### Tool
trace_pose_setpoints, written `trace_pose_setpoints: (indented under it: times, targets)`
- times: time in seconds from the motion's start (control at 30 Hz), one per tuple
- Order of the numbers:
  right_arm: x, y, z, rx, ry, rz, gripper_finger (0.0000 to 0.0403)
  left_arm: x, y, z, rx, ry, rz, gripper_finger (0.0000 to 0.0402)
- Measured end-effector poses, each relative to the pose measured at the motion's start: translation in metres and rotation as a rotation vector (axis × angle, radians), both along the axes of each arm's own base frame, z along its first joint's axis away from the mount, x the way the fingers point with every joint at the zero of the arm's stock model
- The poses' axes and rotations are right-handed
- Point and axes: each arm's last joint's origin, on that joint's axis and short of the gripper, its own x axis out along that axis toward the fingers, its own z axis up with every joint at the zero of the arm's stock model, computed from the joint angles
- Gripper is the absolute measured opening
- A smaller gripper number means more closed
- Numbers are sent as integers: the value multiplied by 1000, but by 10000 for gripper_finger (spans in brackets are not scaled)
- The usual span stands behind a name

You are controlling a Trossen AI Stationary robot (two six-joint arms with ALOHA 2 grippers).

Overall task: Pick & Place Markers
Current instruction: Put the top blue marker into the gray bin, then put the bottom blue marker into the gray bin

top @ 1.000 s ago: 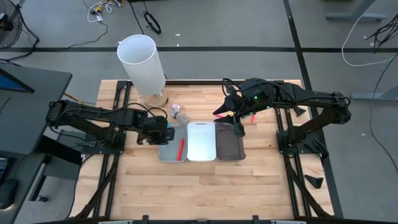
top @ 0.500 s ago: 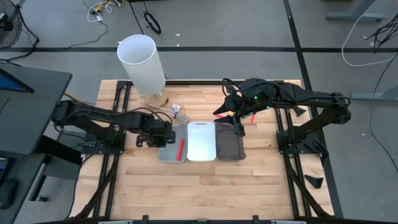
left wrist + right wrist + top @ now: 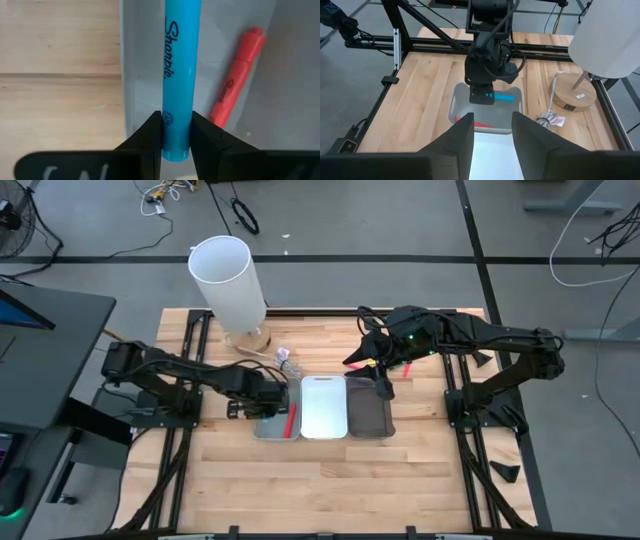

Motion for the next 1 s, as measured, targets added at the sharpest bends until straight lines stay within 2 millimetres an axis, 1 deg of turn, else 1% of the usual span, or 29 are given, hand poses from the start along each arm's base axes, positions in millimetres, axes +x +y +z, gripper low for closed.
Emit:
trace_pose_setpoints:
  times: [0.2,0.4,0.67,1.0]
  targets:
    - [-1,0,-1,-3,14,2,132,6,-3,-14,-25,47,4,77]
    - [-2,0,-3,-14,37,9,132,6,-3,-14,-26,44,20,80]
    - [-2,0,-3,-17,40,11,132,10,-3,-14,-30,10,13,147]
    - [-2,0,-3,-17,40,12,132,10,-3,-14,-31,5,13,206]
